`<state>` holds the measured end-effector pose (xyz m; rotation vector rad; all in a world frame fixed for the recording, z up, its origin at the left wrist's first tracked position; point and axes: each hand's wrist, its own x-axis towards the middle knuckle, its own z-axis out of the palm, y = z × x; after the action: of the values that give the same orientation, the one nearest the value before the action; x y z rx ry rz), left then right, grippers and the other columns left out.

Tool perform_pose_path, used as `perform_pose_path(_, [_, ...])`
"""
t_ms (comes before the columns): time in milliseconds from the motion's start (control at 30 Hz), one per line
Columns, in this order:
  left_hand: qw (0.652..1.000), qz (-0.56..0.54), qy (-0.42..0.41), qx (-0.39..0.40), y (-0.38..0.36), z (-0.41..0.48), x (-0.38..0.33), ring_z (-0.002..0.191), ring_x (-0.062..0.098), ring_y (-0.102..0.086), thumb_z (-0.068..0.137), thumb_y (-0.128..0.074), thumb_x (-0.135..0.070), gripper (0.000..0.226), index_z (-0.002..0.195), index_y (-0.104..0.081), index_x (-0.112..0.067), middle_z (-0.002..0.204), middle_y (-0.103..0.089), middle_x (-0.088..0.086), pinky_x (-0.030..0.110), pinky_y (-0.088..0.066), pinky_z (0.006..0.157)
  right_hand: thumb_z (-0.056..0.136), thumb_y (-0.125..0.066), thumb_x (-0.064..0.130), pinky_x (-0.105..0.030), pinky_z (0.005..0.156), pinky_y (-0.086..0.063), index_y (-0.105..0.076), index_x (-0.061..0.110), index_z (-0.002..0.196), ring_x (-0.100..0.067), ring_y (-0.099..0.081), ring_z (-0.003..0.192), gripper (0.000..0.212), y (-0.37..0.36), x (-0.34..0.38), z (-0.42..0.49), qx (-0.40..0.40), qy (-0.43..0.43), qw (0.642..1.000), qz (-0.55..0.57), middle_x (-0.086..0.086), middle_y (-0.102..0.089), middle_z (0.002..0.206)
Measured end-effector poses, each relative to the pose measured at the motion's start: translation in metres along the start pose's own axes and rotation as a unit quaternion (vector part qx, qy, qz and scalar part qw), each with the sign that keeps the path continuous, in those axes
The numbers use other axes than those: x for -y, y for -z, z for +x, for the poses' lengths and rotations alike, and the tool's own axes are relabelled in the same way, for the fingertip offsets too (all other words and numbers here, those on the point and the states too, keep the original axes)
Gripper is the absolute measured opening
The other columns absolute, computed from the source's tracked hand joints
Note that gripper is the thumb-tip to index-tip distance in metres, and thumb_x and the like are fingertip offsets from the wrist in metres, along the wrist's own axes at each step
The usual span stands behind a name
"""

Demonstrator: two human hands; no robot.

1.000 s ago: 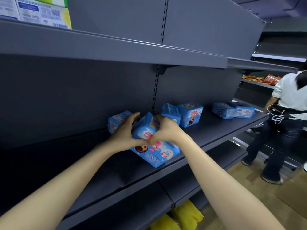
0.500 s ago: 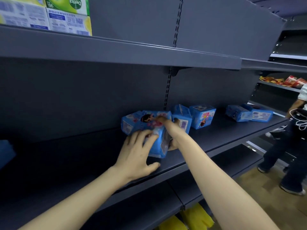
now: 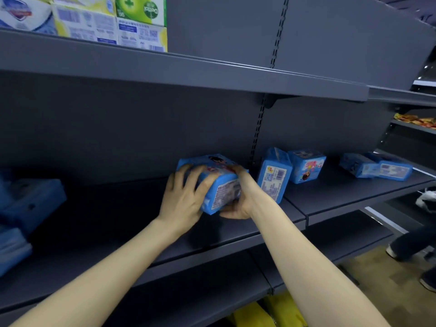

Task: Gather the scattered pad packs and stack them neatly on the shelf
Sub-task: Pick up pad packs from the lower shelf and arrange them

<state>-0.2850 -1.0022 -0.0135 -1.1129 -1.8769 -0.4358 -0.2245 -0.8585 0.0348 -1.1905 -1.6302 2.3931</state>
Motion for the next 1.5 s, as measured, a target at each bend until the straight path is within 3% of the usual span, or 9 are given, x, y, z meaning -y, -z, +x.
perform_pose_path(233, [0.956, -0.131, 0.234, 0.116, 0.056, -0.015, 0.044, 0.12, 0.032, -0.034, 0.059, -0.083, -0.027, 0.093, 0.138, -0.035, -0.018, 0.133, -0.043, 0.007, 0.044, -0.048, 0.087, 0.099, -0.037, 0.041, -0.045, 0.093, -0.04, -0.034, 0.014, 0.14, -0.034, -0.051, 0.117, 0.049, -0.042, -0.022, -0.018, -0.061, 0.093, 0.976, -0.188, -0.016, -0.049, 0.131])
perform_pose_path(300, [0.939, -0.161, 0.275, 0.13, 0.073, -0.023, 0.06, 0.126, 0.029, -0.031, 0.062, -0.081, -0.03, 0.095, 0.141, -0.03, -0.019, 0.136, -0.037, 0.003, 0.037, -0.038, 0.094, 0.094, -0.042, 0.016, -0.039, 0.096, -0.04, -0.031, 0.018, 0.143, -0.029, -0.047, 0.116, 0.05, -0.057, -0.036, -0.015, -0.085, 0.219, 0.936, -0.261, -0.008, -0.047, 0.129])
perform_pose_path(400, [0.927, -0.189, 0.3, 0.123, 0.105, -0.038, 0.083, 0.124, 0.025, -0.038, 0.055, -0.085, -0.028, 0.096, 0.136, -0.035, -0.015, 0.132, -0.043, 0.003, 0.028, -0.029, 0.098, 0.079, -0.058, 0.015, -0.038, 0.102, -0.04, -0.031, 0.022, 0.141, -0.031, -0.038, 0.128, 0.068, -0.086, -0.06, -0.02, -0.086, 0.389, 0.834, -0.382, -0.009, -0.041, 0.137])
perform_pose_path(500, [0.903, -0.227, 0.336, 0.144, 0.137, -0.057, 0.101, 0.121, 0.021, -0.044, 0.042, -0.081, -0.034, 0.102, 0.132, -0.039, -0.013, 0.129, -0.048, 0.003, 0.033, -0.037, 0.099, 0.072, -0.071, 0.016, -0.038, 0.107, -0.036, -0.023, 0.026, 0.146, -0.03, -0.032, 0.13, 0.088, -0.118, -0.084, -0.041, -0.018, 0.432, 0.781, -0.45, -0.009, -0.024, 0.141])
perform_pose_path(667, [0.87, -0.272, 0.381, 0.156, 0.179, -0.091, 0.125, 0.108, 0.014, -0.054, 0.041, -0.077, -0.031, 0.102, 0.132, -0.035, -0.02, 0.121, -0.053, -0.003, 0.028, -0.045, 0.084, 0.069, -0.076, 0.014, -0.036, 0.1, -0.043, -0.039, 0.024, 0.139, -0.028, -0.041, 0.124, 0.08, -0.155, -0.116, -0.072, -0.012, 0.5, 0.738, -0.452, -0.006, -0.025, 0.14])
perform_pose_path(967, [0.875, -0.214, 0.37, 0.228, 0.22, -0.122, 0.13, 0.122, 0.019, -0.039, 0.063, -0.081, -0.022, 0.096, 0.143, -0.028, -0.016, 0.131, -0.042, 0.005, 0.024, -0.035, 0.093, 0.072, -0.078, 0.026, -0.028, 0.094, -0.039, -0.044, 0.024, 0.137, -0.022, -0.043, 0.123, 0.073, -0.184, -0.148, -0.114, -0.047, 0.452, 0.737, -0.5, -0.002, -0.03, 0.142])
perform_pose_path(1167, [0.869, -0.182, 0.379, 0.259, 0.236, -0.138, 0.122, 0.104, 0.025, -0.051, 0.058, -0.08, -0.026, 0.069, 0.117, -0.046, -0.015, 0.111, -0.056, 0.005, 0.038, -0.048, 0.088, 0.072, -0.079, 0.027, -0.03, 0.091, -0.044, -0.043, 0.022, 0.136, -0.021, -0.045, 0.118, 0.074, -0.19, -0.167, -0.134, -0.058, 0.43, 0.731, -0.527, -0.002, -0.03, 0.139])
perform_pose_path(1333, [0.871, -0.157, 0.379, 0.269, 0.249, -0.146, 0.109, 0.122, 0.027, -0.042, 0.067, -0.078, -0.019, 0.098, 0.146, -0.02, -0.013, 0.135, -0.039, 0.011, 0.036, -0.043, 0.096, 0.071, -0.079, 0.032, -0.032, 0.09, -0.047, -0.043, 0.023, 0.136, -0.021, -0.046, 0.114, 0.075, -0.194, -0.174, -0.145, -0.062, 0.418, 0.714, -0.559, -0.002, -0.032, 0.136])
perform_pose_path(1500, [0.865, -0.113, 0.391, 0.293, 0.258, -0.153, 0.104, 0.115, 0.028, -0.044, 0.068, -0.077, -0.023, 0.081, 0.137, -0.035, -0.017, 0.134, -0.031, 0.008, 0.04, -0.047, 0.092, 0.071, -0.078, 0.031, -0.034, 0.086, -0.05, -0.042, 0.022, 0.134, -0.023, -0.05, 0.109, 0.073, -0.201, -0.176, -0.149, -0.028, 0.403, 0.702, -0.586, -0.003, -0.033, 0.129])
